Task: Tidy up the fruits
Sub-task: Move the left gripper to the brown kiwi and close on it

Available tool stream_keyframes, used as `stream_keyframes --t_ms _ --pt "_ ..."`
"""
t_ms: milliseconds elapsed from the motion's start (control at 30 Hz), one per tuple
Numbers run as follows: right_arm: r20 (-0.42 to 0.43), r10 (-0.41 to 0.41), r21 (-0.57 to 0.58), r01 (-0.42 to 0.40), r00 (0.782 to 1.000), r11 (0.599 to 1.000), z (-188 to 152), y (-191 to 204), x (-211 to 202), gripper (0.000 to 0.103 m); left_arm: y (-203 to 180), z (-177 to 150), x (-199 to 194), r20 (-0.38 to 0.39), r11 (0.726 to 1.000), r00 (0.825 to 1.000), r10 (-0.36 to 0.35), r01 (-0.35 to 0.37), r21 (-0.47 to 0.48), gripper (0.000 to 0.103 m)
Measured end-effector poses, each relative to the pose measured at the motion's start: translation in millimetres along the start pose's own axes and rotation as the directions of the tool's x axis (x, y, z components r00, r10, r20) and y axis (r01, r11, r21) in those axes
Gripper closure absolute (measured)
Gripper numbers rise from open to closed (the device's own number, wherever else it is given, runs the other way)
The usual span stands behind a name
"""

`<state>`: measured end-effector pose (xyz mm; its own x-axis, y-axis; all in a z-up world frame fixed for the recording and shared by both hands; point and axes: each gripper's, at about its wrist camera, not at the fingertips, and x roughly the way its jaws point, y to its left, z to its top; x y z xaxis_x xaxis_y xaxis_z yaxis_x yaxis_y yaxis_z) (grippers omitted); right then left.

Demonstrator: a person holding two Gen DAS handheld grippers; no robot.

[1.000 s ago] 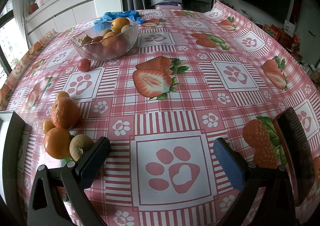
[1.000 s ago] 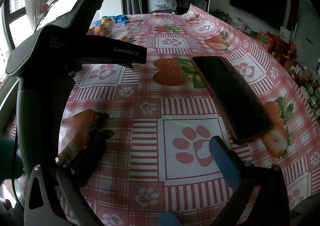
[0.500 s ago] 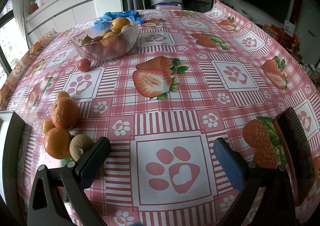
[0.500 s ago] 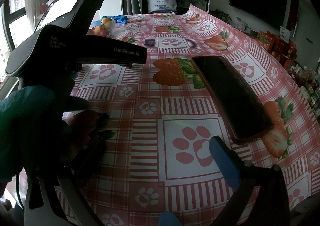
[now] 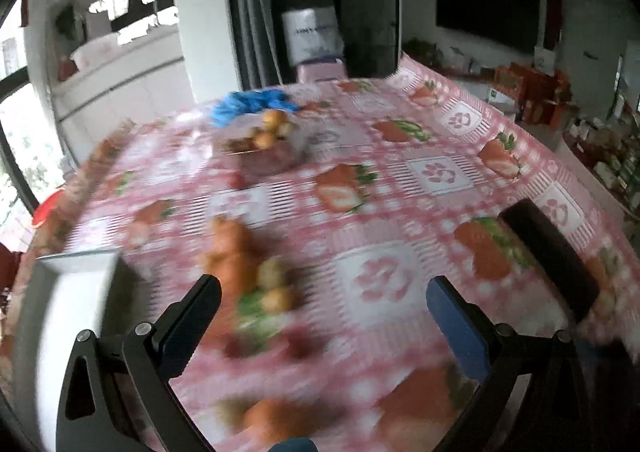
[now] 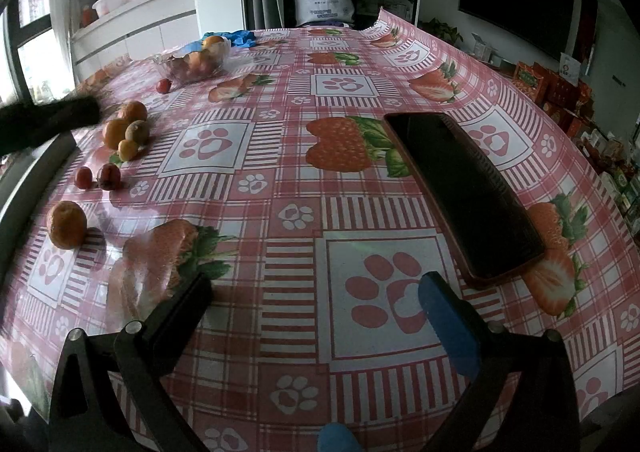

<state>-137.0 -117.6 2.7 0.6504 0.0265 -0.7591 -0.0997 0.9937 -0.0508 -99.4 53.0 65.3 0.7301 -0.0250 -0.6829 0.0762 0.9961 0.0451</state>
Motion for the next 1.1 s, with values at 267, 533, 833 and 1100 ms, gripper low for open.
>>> stream_keyframes --t_ms 267,533,833,1100 --pt "-0.002 0.001 0.000 -0.001 1.000 1.000 0 0 1 0.000 64 -66 -28 -0.077 0.998 0.997 0.023 -0.028 -0.060 0.000" --pt "-0.065 -0.008 0.016 0.009 0.998 1.000 6 -1 3 0.000 63 -89 3 -0.184 0.996 0.981 0.058 -0.069 -0.052 0.000" --pt "-0.047 -0.011 0.020 0.011 0.999 1.000 4 -1 3 0.000 72 -80 16 -0.266 0.997 0.964 -0.013 -0.008 -0.077 0.000" --pt "-0.048 -0.009 0.018 0.010 0.999 1.000 4 -1 3 0.000 58 -64 27 -0.231 0.998 0.972 0.045 -0.052 -0.022 0.007"
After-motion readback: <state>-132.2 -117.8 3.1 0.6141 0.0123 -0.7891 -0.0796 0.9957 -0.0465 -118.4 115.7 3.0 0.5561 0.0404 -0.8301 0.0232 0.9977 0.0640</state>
